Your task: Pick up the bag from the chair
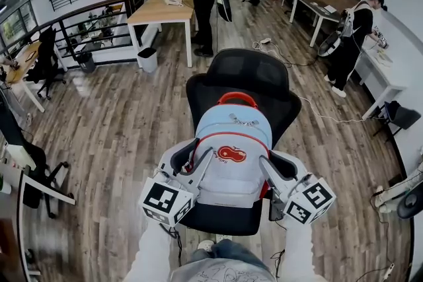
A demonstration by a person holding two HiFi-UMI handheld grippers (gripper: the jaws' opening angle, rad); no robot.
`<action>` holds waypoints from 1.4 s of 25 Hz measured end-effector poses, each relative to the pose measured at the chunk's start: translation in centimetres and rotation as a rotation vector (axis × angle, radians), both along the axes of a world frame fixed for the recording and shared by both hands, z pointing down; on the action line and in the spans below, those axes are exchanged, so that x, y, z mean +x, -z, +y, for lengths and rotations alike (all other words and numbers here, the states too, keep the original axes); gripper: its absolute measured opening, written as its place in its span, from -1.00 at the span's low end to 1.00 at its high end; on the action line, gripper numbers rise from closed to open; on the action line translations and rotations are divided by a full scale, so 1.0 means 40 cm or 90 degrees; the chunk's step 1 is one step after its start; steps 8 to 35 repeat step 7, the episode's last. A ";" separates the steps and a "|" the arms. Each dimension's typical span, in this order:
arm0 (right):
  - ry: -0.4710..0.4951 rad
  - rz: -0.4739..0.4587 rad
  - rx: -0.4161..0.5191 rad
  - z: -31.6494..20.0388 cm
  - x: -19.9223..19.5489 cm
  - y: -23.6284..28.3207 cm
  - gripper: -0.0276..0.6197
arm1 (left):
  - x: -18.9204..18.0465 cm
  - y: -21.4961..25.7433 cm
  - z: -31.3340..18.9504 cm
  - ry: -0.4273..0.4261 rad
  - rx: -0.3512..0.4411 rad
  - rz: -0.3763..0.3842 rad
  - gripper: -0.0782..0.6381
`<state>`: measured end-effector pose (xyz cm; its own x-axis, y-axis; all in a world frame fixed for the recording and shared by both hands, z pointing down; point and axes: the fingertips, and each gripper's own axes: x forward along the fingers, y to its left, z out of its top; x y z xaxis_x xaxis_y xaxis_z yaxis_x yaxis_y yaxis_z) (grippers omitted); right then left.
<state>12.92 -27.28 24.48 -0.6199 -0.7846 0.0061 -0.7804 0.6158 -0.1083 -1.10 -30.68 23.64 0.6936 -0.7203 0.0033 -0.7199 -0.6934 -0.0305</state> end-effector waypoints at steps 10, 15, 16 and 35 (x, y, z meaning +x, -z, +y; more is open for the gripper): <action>-0.002 -0.006 0.001 -0.007 -0.001 0.002 -0.67 | -0.002 0.011 -0.003 -0.004 0.008 0.001 -0.38; -0.002 -0.006 0.001 -0.007 -0.001 0.002 -0.67 | -0.002 0.011 -0.003 -0.004 0.008 0.001 -0.38; -0.002 -0.006 0.001 -0.007 -0.001 0.002 -0.67 | -0.002 0.011 -0.003 -0.004 0.008 0.001 -0.38; -0.002 -0.006 0.001 -0.007 -0.001 0.002 -0.67 | -0.002 0.011 -0.003 -0.004 0.008 0.001 -0.38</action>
